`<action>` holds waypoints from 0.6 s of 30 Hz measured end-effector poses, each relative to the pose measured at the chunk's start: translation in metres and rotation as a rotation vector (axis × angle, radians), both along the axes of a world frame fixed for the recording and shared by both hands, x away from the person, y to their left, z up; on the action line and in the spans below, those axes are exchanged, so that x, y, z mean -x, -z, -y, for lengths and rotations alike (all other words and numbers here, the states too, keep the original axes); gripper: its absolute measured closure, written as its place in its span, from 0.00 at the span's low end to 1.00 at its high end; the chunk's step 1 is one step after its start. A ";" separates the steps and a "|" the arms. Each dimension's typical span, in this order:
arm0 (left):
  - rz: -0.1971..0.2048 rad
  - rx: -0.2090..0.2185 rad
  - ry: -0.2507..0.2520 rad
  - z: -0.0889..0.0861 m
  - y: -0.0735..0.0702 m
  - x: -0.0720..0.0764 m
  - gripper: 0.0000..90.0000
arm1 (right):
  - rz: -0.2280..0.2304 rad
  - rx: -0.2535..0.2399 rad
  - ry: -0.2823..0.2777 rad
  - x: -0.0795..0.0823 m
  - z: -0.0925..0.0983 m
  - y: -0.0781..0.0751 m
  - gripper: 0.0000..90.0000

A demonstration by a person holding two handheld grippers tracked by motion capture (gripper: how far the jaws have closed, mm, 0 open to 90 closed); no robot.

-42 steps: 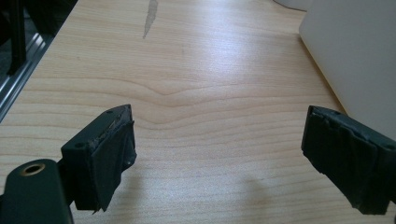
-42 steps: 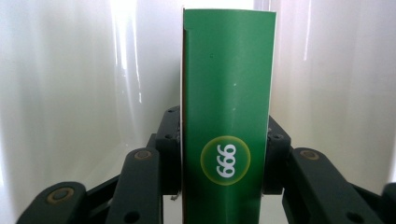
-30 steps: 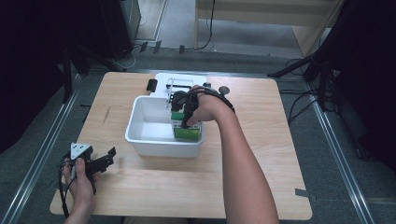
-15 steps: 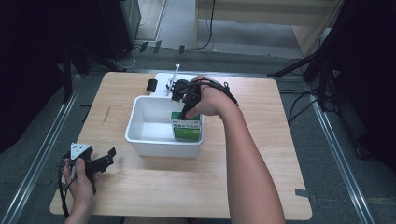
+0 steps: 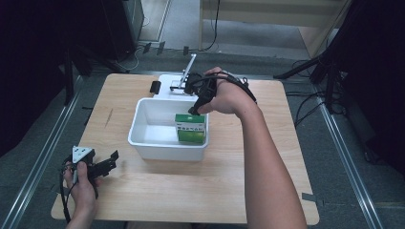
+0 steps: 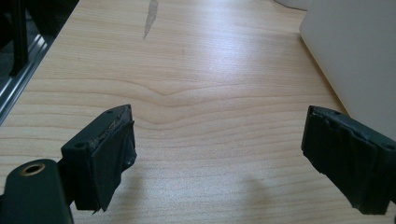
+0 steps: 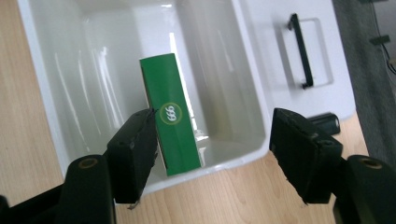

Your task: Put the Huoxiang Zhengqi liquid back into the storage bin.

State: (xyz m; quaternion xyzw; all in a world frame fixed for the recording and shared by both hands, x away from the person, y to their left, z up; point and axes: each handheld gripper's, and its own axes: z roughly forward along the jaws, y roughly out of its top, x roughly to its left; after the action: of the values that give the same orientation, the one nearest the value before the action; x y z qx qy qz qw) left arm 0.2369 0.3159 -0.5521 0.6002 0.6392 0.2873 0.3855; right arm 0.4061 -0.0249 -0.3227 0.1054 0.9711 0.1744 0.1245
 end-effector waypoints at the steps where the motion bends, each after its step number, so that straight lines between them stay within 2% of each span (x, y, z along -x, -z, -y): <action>1: 0.001 0.000 -0.001 0.000 0.000 0.000 0.12 | 0.002 -0.004 0.017 0.000 0.003 -0.001 0.36; 12: -0.001 -0.002 0.002 0.000 0.000 0.000 0.12 | 0.025 -0.083 0.125 0.013 0.037 -0.009 0.36; 18: -0.001 -0.002 0.001 0.000 0.000 0.000 0.12 | 0.036 -0.211 0.226 0.015 0.070 -0.003 0.35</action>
State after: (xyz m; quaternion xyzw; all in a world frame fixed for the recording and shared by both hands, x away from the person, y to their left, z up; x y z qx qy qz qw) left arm 0.2370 0.3157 -0.5520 0.6010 0.6389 0.2875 0.3846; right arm 0.3915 -0.0949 -0.3196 0.2235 0.9269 0.2620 0.1490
